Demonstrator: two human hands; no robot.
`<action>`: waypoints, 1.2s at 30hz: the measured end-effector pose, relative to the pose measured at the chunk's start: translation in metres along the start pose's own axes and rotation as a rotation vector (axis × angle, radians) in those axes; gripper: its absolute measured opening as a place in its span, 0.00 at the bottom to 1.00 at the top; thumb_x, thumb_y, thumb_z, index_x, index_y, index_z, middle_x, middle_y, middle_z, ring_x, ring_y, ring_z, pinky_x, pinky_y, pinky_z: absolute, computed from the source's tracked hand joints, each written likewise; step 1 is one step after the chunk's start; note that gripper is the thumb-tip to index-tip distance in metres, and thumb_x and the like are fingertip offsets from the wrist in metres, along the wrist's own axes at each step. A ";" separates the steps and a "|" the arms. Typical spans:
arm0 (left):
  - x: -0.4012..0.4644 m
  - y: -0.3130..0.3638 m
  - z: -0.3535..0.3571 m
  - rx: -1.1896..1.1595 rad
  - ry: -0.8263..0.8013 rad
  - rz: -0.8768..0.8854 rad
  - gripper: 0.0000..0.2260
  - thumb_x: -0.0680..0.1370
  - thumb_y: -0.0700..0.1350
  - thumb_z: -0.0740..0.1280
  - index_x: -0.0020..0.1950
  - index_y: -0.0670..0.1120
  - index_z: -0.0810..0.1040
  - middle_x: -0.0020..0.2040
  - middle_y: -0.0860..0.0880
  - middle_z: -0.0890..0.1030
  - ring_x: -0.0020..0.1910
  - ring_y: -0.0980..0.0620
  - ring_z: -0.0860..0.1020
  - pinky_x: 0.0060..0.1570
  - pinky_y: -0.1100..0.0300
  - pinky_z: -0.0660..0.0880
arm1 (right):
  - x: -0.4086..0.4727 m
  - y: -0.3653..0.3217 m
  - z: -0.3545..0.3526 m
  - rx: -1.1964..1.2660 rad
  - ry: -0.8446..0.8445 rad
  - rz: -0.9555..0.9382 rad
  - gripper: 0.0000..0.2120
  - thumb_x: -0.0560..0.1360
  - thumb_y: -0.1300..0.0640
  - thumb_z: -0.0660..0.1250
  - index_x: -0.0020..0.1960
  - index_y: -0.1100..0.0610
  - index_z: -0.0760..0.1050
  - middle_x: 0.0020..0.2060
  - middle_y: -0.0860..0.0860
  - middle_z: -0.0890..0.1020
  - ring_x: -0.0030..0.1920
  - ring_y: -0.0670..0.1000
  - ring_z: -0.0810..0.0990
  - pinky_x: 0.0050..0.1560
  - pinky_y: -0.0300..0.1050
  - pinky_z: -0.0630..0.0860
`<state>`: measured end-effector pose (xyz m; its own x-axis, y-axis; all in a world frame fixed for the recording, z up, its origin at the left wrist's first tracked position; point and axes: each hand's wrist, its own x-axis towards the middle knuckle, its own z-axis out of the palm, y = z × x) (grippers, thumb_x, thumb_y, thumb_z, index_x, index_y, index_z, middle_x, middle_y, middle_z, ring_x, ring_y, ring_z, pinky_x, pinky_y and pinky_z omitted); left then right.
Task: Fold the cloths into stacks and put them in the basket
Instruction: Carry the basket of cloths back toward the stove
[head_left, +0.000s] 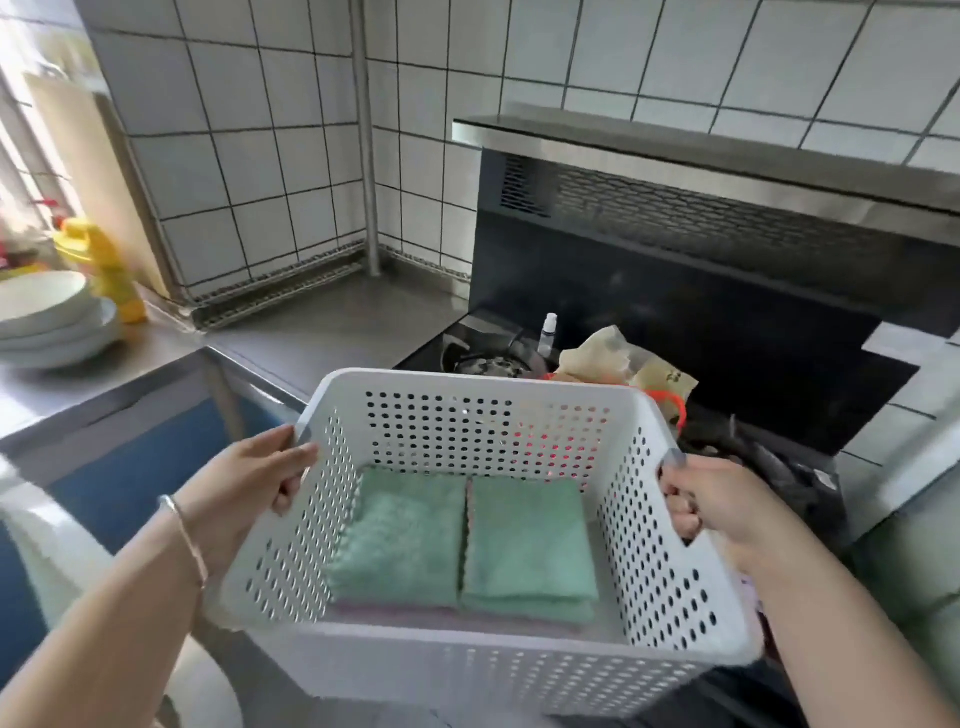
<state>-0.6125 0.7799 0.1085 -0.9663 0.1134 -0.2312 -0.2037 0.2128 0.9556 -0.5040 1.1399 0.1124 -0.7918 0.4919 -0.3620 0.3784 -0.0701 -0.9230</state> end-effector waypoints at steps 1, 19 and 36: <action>0.016 0.006 -0.006 -0.015 0.018 -0.002 0.06 0.78 0.39 0.63 0.51 0.40 0.78 0.30 0.47 0.66 0.23 0.55 0.62 0.21 0.68 0.63 | 0.018 -0.011 0.011 -0.011 -0.029 -0.005 0.15 0.80 0.65 0.54 0.34 0.58 0.63 0.22 0.50 0.62 0.17 0.43 0.59 0.16 0.33 0.57; 0.266 0.025 -0.124 0.016 0.540 -0.177 0.11 0.78 0.36 0.60 0.56 0.48 0.75 0.32 0.46 0.71 0.29 0.51 0.65 0.32 0.59 0.65 | 0.357 -0.157 0.316 -0.157 -0.559 0.015 0.14 0.80 0.60 0.57 0.36 0.60 0.68 0.28 0.52 0.66 0.20 0.42 0.64 0.18 0.31 0.62; 0.427 0.007 -0.173 -0.185 0.818 -0.292 0.16 0.79 0.37 0.58 0.65 0.49 0.72 0.35 0.46 0.75 0.30 0.52 0.67 0.32 0.58 0.66 | 0.515 -0.207 0.508 -0.351 -0.675 0.086 0.11 0.78 0.56 0.61 0.45 0.63 0.77 0.35 0.54 0.74 0.34 0.49 0.71 0.32 0.42 0.67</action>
<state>-1.0542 0.6616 0.0482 -0.6671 -0.6652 -0.3353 -0.4136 -0.0437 0.9094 -1.2333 0.9671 0.0504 -0.8313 -0.1477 -0.5359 0.4925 0.2513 -0.8333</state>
